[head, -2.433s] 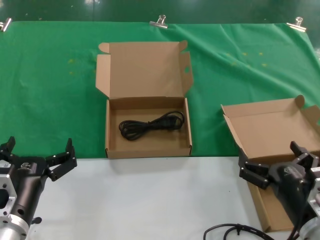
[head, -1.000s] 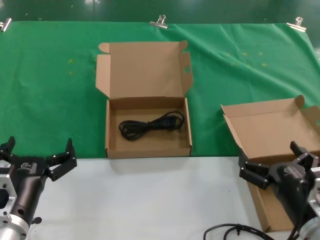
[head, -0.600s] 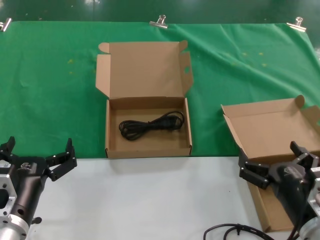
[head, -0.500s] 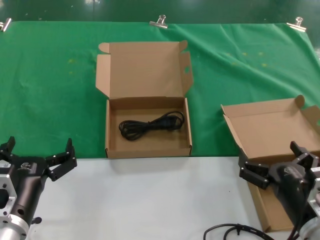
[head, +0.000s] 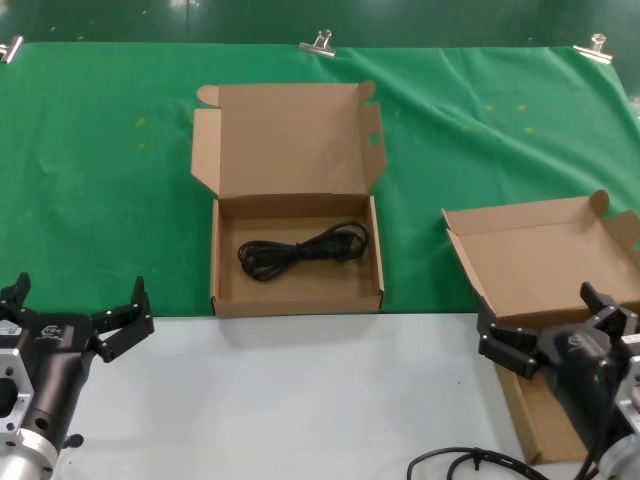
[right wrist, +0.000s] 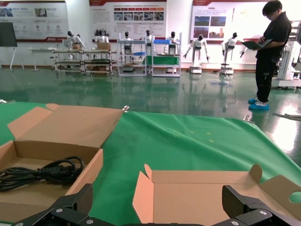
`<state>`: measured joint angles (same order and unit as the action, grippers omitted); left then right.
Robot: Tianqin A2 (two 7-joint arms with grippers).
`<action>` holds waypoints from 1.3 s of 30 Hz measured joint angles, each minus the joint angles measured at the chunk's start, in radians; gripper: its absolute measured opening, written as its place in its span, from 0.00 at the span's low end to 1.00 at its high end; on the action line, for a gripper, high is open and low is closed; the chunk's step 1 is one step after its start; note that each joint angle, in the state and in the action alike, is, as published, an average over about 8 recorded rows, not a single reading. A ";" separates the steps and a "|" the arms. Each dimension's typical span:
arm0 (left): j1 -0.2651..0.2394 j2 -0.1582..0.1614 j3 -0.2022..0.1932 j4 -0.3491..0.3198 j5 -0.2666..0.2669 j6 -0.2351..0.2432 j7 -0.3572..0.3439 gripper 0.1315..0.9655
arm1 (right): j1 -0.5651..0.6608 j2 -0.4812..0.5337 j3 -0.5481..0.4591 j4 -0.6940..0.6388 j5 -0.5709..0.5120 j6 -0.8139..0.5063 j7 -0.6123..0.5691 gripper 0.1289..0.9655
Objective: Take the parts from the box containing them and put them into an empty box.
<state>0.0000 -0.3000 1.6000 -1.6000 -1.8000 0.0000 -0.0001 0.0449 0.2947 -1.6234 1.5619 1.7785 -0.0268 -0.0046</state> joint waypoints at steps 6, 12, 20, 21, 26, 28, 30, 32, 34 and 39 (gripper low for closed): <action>0.000 0.000 0.000 0.000 0.000 0.000 0.000 1.00 | 0.000 0.000 0.000 0.000 0.000 0.000 0.000 1.00; 0.000 0.000 0.000 0.000 0.000 0.000 0.000 1.00 | 0.000 0.000 0.000 0.000 0.000 0.000 0.000 1.00; 0.000 0.000 0.000 0.000 0.000 0.000 0.001 1.00 | 0.000 0.000 0.000 0.000 0.000 0.000 0.000 1.00; 0.000 0.000 0.000 0.000 0.000 0.000 0.001 1.00 | 0.000 0.000 0.000 0.000 0.000 0.000 0.000 1.00; 0.000 0.000 0.000 0.000 0.000 0.000 0.000 1.00 | 0.000 0.000 0.000 0.000 0.000 0.000 0.000 1.00; 0.000 0.000 0.000 0.000 0.000 0.000 0.000 1.00 | 0.000 0.000 0.000 0.000 0.000 0.000 0.000 1.00; 0.000 0.000 0.000 0.000 0.000 0.000 0.000 1.00 | 0.000 0.000 0.000 0.000 0.000 0.000 0.000 1.00; 0.000 0.000 0.000 0.000 0.000 0.000 0.000 1.00 | 0.000 0.000 0.000 0.000 0.000 0.000 0.000 1.00; 0.000 0.000 0.000 0.000 0.000 0.000 0.000 1.00 | 0.000 0.000 0.000 0.000 0.000 0.000 0.000 1.00; 0.000 0.000 0.000 0.000 0.000 0.000 0.000 1.00 | 0.000 0.000 0.000 0.000 0.000 0.000 0.000 1.00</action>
<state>0.0000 -0.3000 1.6000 -1.6000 -1.8000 0.0000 0.0001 0.0449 0.2947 -1.6234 1.5619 1.7785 -0.0268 -0.0046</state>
